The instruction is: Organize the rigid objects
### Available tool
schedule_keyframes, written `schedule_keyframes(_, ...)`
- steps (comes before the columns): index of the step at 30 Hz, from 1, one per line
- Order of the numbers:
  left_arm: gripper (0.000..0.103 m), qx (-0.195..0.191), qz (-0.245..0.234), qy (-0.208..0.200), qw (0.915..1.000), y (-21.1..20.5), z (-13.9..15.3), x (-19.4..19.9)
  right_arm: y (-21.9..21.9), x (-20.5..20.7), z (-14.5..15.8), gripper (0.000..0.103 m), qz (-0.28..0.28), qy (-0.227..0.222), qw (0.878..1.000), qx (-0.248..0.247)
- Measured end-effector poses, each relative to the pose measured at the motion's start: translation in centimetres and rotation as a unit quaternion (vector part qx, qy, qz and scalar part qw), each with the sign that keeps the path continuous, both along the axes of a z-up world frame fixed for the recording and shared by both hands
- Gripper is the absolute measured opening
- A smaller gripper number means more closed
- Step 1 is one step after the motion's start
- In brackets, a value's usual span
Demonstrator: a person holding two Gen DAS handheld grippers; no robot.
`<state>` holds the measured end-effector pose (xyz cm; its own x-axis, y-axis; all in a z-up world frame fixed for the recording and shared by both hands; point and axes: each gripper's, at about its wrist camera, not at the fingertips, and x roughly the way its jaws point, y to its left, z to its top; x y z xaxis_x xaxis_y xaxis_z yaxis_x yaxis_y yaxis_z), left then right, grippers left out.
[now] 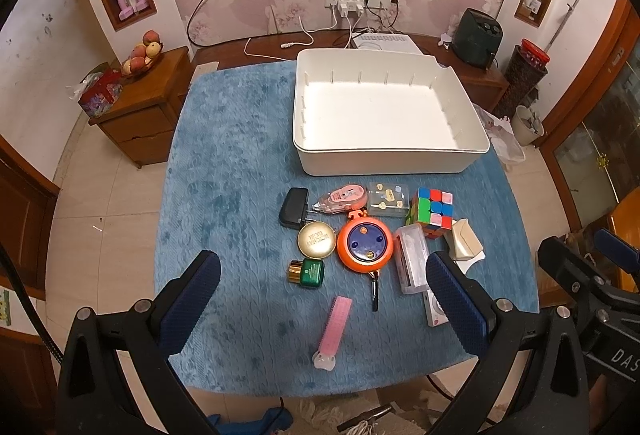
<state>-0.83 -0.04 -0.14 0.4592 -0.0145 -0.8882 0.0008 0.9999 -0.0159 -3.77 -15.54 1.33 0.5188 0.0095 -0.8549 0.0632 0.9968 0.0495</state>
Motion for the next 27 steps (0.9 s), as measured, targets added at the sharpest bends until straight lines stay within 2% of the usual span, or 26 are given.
schedule_keyframes(16,0.102,-0.007,-0.016,0.034,0.9993,0.5,-1.7,0.5,-0.4,0.5,-2.6,0.101,-0.007,0.022,1.000,0.009)
schedule_keyframes(27,0.102,-0.012,-0.029,0.085,0.9959,0.6,-5.1,0.8,-1.1,1.1,-6.7,0.101,-0.011,0.057,0.998,0.008)
